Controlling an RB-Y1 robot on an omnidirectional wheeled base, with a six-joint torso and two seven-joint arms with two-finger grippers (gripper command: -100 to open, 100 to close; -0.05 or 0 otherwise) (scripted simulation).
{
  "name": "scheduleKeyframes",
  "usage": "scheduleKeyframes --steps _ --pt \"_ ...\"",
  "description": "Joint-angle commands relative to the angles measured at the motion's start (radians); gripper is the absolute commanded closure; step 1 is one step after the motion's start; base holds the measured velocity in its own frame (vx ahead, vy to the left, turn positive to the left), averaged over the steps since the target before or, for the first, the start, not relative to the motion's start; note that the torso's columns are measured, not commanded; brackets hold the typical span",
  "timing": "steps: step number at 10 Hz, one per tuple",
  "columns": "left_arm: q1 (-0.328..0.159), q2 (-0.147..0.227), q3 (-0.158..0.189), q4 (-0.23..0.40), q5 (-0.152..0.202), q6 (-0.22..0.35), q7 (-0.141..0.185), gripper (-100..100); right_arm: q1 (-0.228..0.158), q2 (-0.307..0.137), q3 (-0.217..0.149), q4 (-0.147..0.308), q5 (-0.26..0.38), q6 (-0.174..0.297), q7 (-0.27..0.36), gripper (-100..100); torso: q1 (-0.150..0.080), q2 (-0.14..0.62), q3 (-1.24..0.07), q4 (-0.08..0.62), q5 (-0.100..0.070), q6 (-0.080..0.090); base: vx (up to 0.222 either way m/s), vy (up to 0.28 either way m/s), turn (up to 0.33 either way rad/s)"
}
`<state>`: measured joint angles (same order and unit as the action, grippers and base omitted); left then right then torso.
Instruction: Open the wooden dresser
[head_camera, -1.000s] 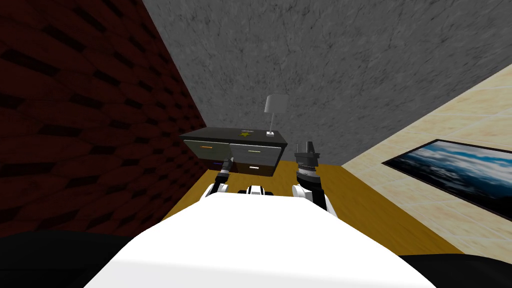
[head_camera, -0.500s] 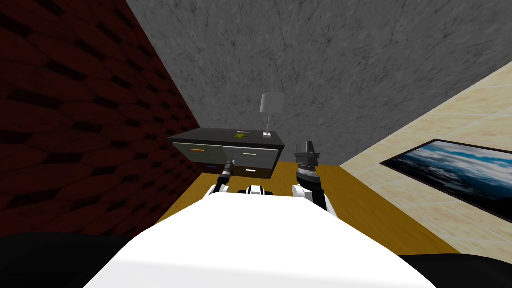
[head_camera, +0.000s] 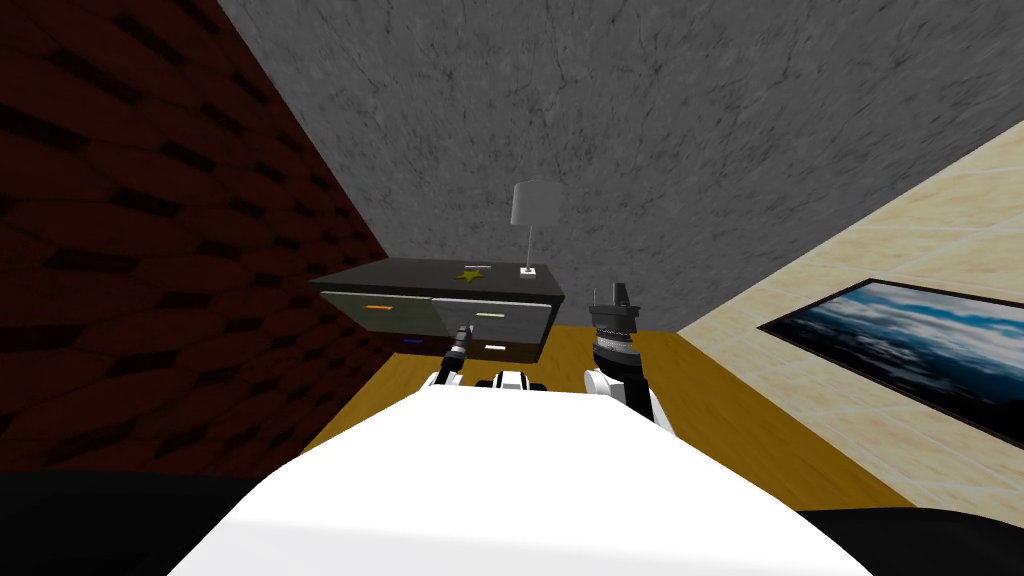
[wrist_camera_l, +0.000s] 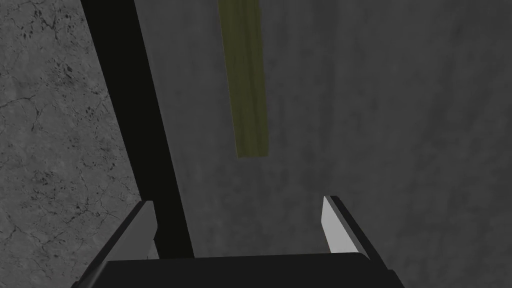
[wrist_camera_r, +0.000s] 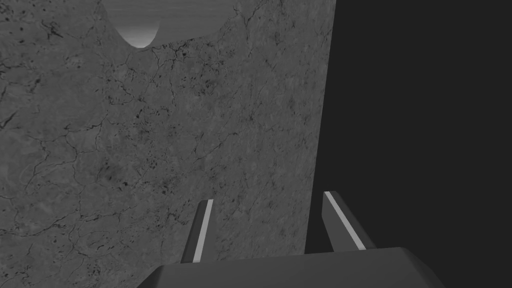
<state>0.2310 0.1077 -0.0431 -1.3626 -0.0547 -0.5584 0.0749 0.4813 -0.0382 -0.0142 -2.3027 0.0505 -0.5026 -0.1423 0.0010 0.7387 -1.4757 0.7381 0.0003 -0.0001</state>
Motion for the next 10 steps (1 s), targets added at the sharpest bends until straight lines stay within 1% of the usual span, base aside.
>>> scheduleKeyframes --steps 1,2,3,4,5,6,7,8,10 --pt "-0.012 -0.034 -0.004 0.048 0.001 -0.005 0.000 -100 0.000 0.000 0.000 0.000 0.000 0.000 0.000 0 -0.001 0.001 0.001 0.000 0.000 0.000 0.078 -0.054 -0.021" --pt "-0.016 -0.051 -0.005 0.060 0.001 -0.006 -0.001 -100 0.000 0.000 0.000 0.000 0.000 0.000 0.000 0 -0.001 0.001 0.001 0.000 0.000 0.000 0.062 -0.039 -0.016" --pt "-0.019 -0.079 -0.006 0.073 0.001 -0.007 -0.002 -100 0.000 0.000 0.000 0.000 0.000 0.000 0.000 0 0.000 0.001 0.001 0.000 0.000 0.000 0.044 -0.024 -0.016" --pt "-0.017 -0.065 -0.006 0.062 0.001 -0.003 -0.002 -100 0.000 0.000 0.000 0.000 0.000 0.000 0.000 0 0.000 0.001 0.001 0.000 0.000 0.000 0.018 -0.011 -0.004" --pt "-0.031 -0.067 -0.002 0.047 0.001 0.026 -0.002 -100 0.000 0.000 0.000 0.000 0.000 0.000 0.000 0 0.001 0.001 0.001 0.000 0.000 0.000 0.055 -0.006 -0.005" --pt "-0.027 -0.068 -0.003 0.059 0.001 0.008 -0.003 -100 0.000 0.000 0.000 0.000 0.000 0.000 0.000 0 0.000 -0.002 -0.001 0.000 0.000 0.000 0.035 -0.002 -0.003" --pt "-0.029 -0.068 -0.003 0.058 0.001 0.012 -0.003 100 0.000 0.000 0.000 0.000 0.000 0.000 0.000 0 -0.001 -0.001 -0.001 0.000 0.000 0.000 0.005 0.000 0.001" --pt "-0.022 -0.065 -0.007 0.044 0.000 0.017 0.000 100 0.000 0.000 0.000 0.000 0.000 0.000 0.000 0 -0.001 0.001 0.000 0.000 0.000 0.000 -0.087 0.019 0.028" --pt "-0.014 -0.063 -0.011 0.030 -0.002 0.023 0.002 100 -0.001 0.000 0.000 0.000 0.000 0.000 0.000 0 -0.001 0.004 0.002 0.000 0.000 0.000 -0.166 -0.011 0.011"
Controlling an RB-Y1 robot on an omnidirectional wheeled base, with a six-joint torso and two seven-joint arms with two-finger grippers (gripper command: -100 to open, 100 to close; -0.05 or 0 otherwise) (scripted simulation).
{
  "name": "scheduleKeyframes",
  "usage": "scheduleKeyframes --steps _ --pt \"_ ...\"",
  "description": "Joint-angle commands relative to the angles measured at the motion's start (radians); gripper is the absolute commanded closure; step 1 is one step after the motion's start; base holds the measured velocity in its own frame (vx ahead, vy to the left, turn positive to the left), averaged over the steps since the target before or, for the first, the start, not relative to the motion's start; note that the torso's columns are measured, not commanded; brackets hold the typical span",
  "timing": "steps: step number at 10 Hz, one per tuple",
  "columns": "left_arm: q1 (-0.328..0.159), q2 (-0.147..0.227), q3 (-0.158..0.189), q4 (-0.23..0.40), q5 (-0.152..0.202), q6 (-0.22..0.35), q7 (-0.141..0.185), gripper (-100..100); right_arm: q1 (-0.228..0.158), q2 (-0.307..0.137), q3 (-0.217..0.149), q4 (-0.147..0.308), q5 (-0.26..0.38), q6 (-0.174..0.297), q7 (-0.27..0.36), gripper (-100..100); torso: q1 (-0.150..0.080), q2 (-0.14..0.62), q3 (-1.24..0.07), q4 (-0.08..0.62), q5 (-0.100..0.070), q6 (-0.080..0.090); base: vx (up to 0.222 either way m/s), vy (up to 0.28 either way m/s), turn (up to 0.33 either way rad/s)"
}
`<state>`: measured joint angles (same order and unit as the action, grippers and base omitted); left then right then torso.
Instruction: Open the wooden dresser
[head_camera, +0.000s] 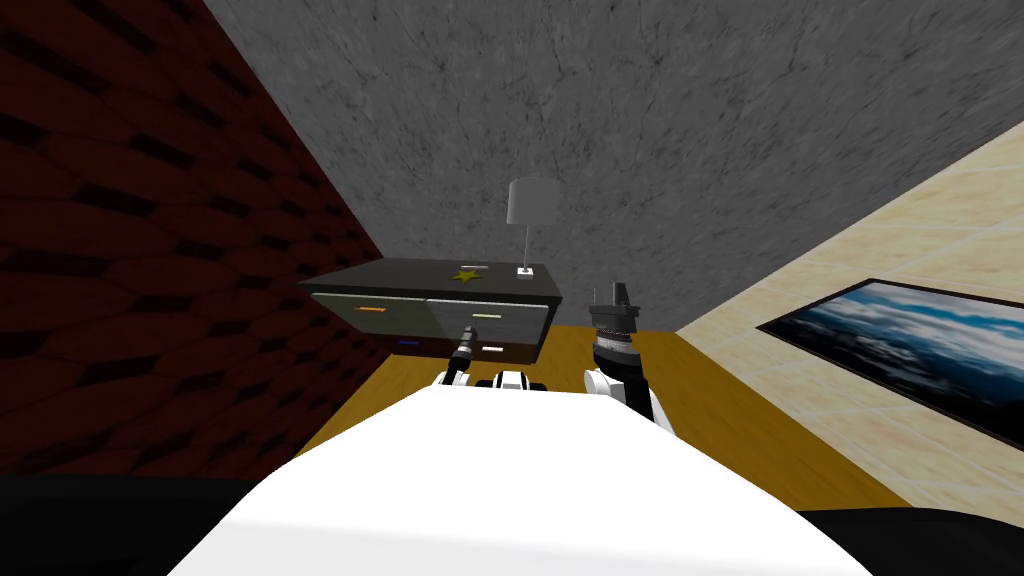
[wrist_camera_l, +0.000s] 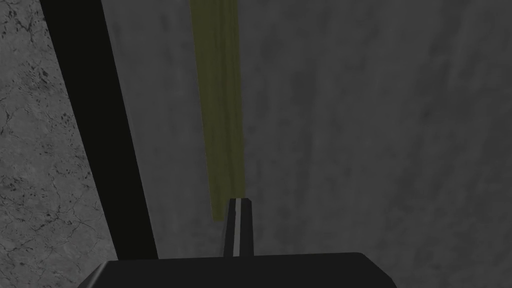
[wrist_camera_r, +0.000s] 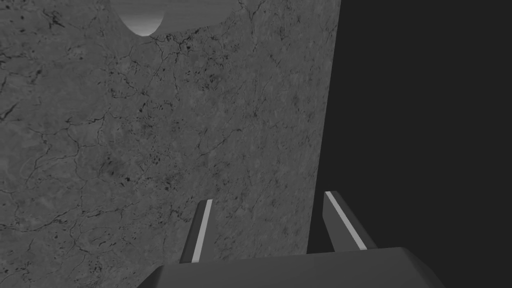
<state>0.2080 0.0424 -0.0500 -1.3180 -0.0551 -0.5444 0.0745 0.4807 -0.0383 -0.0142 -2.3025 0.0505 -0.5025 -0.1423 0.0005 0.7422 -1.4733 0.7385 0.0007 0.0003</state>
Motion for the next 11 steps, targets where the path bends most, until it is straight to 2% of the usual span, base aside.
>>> scheduleKeyframes --steps 1,3,4,6,9,10,11 --pt "0.013 0.004 -0.007 -0.023 -0.002 0.013 0.005 100 0.000 0.000 0.000 0.000 0.000 0.000 0.000 0 -0.001 -0.001 -0.001 0.000 -0.001 0.000 -0.208 -0.011 0.023" --pt "0.014 0.004 -0.008 -0.025 -0.003 0.012 0.005 100 0.000 0.000 0.000 0.000 0.000 0.000 0.000 0 -0.001 -0.003 -0.002 0.000 -0.001 0.000 -0.158 -0.006 0.012" --pt "0.014 0.037 -0.008 -0.027 -0.003 0.014 0.006 -100 0.000 0.000 0.000 0.000 0.000 0.000 0.000 0 0.000 -0.010 -0.006 -0.002 -0.001 0.000 -0.016 -0.003 -0.005" --pt "0.011 0.072 -0.007 -0.030 -0.002 0.018 0.006 -100 0.001 0.000 0.000 0.000 0.000 0.000 0.000 0 0.000 -0.012 -0.007 -0.003 -0.001 0.000 0.034 -0.005 -0.001" --pt "-0.014 0.083 0.001 -0.029 0.003 0.052 0.007 -100 0.001 0.000 0.000 0.000 0.000 0.000 0.000 0 -0.001 -0.008 -0.005 -0.001 -0.001 0.000 0.145 -0.017 -0.015" --pt "-0.022 0.046 0.003 -0.024 0.005 0.063 0.006 -100 0.001 0.000 0.000 0.000 0.000 0.000 0.000 0 -0.001 -0.006 -0.004 -0.001 -0.001 0.000 0.158 -0.019 -0.008" --pt "-0.023 0.033 0.004 -0.023 0.005 0.064 0.006 -100 0.001 0.000 0.000 0.000 0.000 0.000 0.000 0 -0.001 -0.004 -0.003 -0.001 -0.001 0.000 0.105 -0.007 -0.005"
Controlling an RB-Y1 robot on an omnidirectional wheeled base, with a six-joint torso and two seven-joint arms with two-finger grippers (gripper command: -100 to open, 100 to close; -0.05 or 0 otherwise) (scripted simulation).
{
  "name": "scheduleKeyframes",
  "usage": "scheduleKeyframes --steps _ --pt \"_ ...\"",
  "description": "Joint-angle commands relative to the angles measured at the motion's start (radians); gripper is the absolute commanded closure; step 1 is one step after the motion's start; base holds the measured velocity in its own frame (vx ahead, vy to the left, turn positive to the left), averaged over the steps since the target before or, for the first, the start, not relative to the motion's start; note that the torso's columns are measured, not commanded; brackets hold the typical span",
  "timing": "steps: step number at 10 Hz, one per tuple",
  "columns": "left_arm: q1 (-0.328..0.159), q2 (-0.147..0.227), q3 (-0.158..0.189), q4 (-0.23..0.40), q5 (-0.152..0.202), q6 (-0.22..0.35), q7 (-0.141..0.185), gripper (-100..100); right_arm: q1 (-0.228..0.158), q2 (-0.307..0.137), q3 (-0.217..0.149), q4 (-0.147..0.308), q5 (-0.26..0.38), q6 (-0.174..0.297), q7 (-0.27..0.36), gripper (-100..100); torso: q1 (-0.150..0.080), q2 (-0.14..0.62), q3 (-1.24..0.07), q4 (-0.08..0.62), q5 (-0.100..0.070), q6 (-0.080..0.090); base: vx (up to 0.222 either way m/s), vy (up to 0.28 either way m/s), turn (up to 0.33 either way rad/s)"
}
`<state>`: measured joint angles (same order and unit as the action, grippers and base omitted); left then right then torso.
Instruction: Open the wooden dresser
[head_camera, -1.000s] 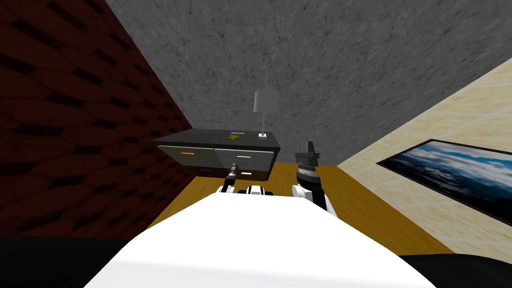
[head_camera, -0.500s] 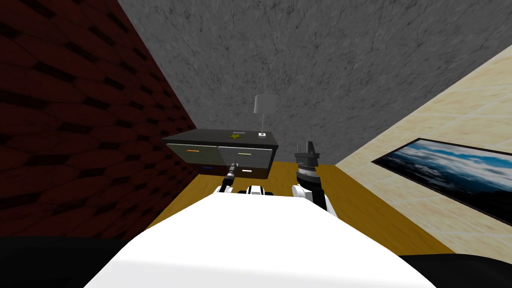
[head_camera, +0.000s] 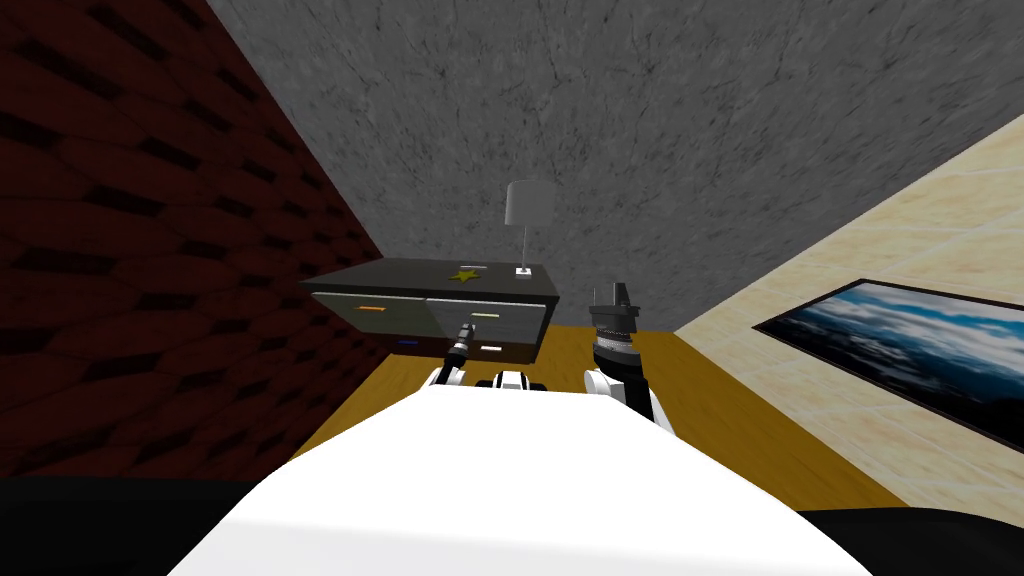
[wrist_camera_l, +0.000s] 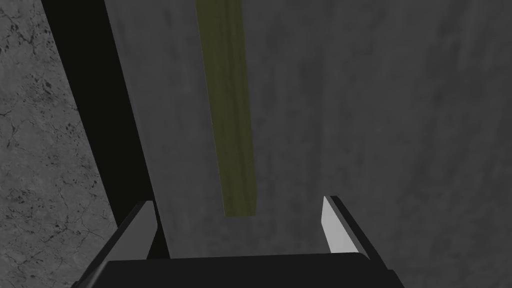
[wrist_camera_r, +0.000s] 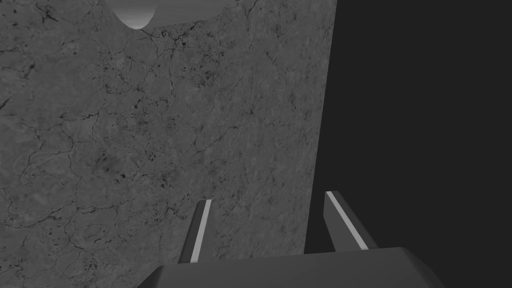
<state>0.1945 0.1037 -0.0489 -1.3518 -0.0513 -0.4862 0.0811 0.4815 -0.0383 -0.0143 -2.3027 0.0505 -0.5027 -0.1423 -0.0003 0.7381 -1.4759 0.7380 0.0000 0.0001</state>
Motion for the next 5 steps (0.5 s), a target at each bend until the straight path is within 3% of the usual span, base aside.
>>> scheduleKeyframes --steps 1,3,4,5 --pt "-0.011 -0.057 0.003 0.012 0.002 0.008 0.000 -100 0.000 0.000 0.000 0.000 0.000 0.000 0.000 0 0.001 0.003 0.002 0.001 0.000 0.000 0.048 0.004 -0.001" --pt "-0.022 -0.043 0.006 -0.009 0.002 0.039 0.000 -100 0.000 0.000 0.000 0.000 0.000 0.000 0.000 0 0.001 0.005 0.003 0.001 0.000 0.000 0.041 -0.008 -0.008" --pt "-0.015 -0.042 0.004 -0.005 0.002 0.026 0.001 -100 0.000 0.000 0.000 0.000 0.000 0.000 0.000 0 0.000 0.000 0.000 0.000 0.000 0.000 0.039 -0.010 -0.003" --pt "-0.016 -0.041 0.004 -0.007 0.002 0.031 0.001 100 0.000 0.000 0.000 0.000 0.000 0.000 0.000 0 0.000 0.000 0.000 0.000 0.000 0.000 0.000 0.000 0.000"
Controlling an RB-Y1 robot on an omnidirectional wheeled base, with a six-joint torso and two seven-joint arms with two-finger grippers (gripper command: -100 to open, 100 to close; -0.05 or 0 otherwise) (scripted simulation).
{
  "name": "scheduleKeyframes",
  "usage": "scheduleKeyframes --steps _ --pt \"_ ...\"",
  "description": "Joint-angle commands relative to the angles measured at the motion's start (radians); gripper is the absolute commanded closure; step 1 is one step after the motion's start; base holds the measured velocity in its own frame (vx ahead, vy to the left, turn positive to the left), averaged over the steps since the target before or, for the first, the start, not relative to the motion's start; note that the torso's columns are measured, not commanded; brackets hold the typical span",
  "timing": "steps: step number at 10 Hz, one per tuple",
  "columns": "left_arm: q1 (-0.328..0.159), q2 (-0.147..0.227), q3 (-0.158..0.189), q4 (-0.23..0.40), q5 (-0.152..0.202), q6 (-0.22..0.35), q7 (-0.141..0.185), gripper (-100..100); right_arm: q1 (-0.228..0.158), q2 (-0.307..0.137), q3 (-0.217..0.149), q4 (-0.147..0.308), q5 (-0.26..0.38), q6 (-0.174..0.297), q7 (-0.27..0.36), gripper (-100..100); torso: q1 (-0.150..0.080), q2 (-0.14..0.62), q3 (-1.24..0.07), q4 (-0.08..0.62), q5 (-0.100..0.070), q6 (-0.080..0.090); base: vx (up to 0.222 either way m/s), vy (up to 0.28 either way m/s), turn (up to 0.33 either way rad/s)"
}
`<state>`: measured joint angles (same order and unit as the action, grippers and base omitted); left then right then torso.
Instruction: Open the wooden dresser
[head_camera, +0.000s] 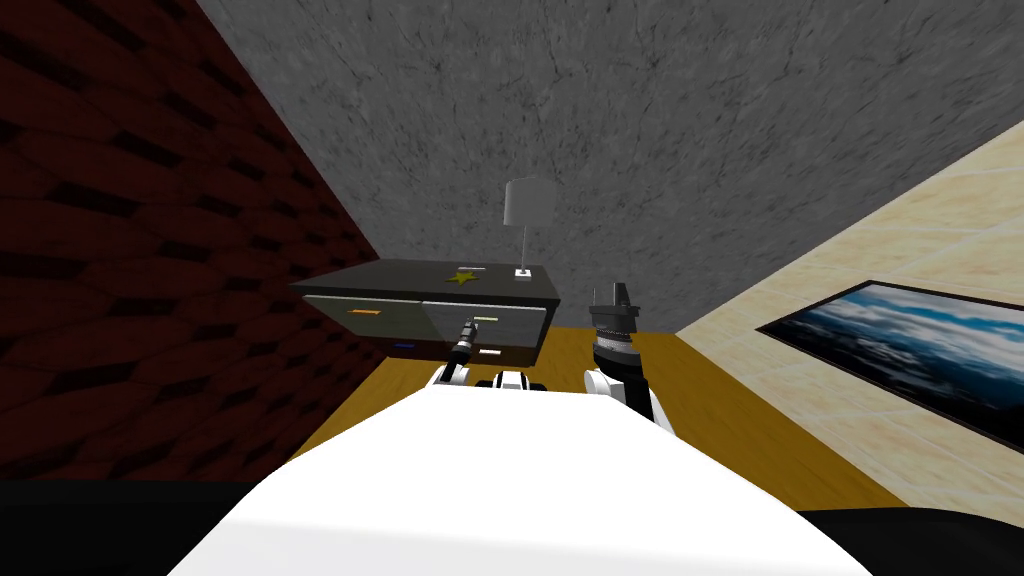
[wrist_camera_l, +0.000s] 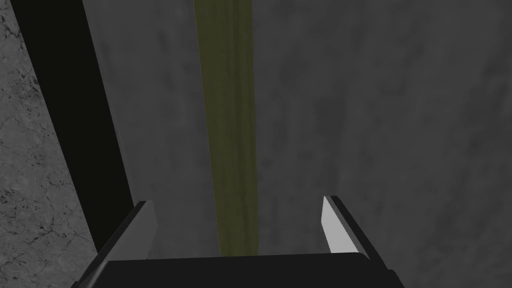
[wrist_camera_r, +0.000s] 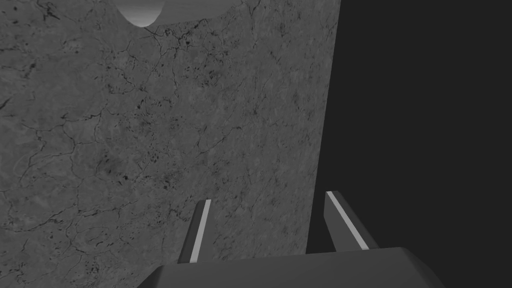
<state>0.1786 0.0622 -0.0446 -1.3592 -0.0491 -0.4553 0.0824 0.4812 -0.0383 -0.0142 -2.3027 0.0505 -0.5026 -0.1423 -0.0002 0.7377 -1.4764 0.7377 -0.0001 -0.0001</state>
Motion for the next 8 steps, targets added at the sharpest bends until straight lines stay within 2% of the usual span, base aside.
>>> scheduleKeyframes --steps 1,5,8 --pt "0.007 0.002 -0.004 -0.013 -0.001 0.005 0.003 100 0.000 0.000 0.000 0.000 0.000 0.000 0.000 0 0.001 0.001 0.001 0.000 0.000 0.000 -0.084 -0.008 0.023" --pt "0.024 0.008 -0.014 -0.045 -0.003 0.018 0.009 100 -0.001 0.000 0.000 0.000 0.000 0.000 0.000 0 0.001 0.004 0.003 0.001 0.000 -0.001 -0.188 0.003 0.015" --pt "0.040 0.010 -0.022 -0.052 -0.005 0.018 0.012 100 0.000 0.000 0.000 0.000 0.000 0.000 0.000 0 -0.001 -0.001 -0.001 0.001 -0.001 0.000 -0.142 -0.005 0.018"
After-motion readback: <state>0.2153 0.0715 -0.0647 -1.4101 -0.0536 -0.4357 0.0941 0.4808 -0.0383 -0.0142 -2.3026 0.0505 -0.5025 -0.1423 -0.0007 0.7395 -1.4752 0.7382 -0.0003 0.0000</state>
